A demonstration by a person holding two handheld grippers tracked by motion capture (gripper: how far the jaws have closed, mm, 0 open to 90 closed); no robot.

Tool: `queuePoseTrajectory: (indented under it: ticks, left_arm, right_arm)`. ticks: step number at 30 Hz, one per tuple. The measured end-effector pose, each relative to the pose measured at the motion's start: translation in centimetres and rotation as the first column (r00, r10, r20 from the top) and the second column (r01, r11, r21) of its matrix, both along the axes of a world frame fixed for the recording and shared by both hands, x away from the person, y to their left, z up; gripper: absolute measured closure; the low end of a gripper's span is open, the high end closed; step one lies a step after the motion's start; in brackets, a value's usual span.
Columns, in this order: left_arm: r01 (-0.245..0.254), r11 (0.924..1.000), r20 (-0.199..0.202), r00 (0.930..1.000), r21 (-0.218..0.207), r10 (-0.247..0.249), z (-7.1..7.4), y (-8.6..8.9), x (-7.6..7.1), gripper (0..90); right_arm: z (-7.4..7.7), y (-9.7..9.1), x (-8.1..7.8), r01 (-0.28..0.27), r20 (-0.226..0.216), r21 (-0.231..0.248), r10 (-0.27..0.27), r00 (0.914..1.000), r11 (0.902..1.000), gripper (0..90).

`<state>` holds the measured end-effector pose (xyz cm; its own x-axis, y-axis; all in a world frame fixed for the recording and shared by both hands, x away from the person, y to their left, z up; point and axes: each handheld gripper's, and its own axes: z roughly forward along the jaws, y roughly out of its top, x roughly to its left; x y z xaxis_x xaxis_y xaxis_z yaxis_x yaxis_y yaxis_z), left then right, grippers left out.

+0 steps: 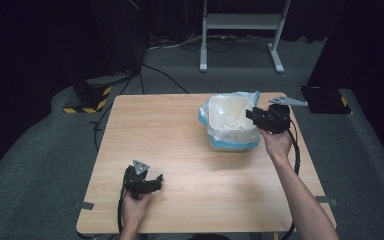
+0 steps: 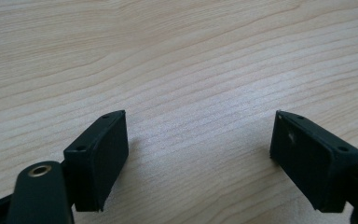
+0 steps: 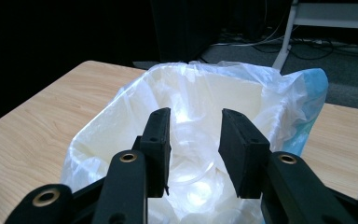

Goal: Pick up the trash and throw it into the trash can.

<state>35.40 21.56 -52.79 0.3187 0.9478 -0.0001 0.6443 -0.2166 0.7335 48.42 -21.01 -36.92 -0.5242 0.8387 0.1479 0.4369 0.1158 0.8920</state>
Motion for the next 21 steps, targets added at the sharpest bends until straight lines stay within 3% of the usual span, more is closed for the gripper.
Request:
queuePoseTrajectory:
  ticks: [21]
  left_arm:
    - [0.0,1.0,0.0,1.0,0.0,0.0,0.0,0.0,0.0,19.2]
  right_arm:
    - [0.1,-1.8,-4.1,-0.022,0.04,0.024,0.021,0.999,0.9995,60.1]
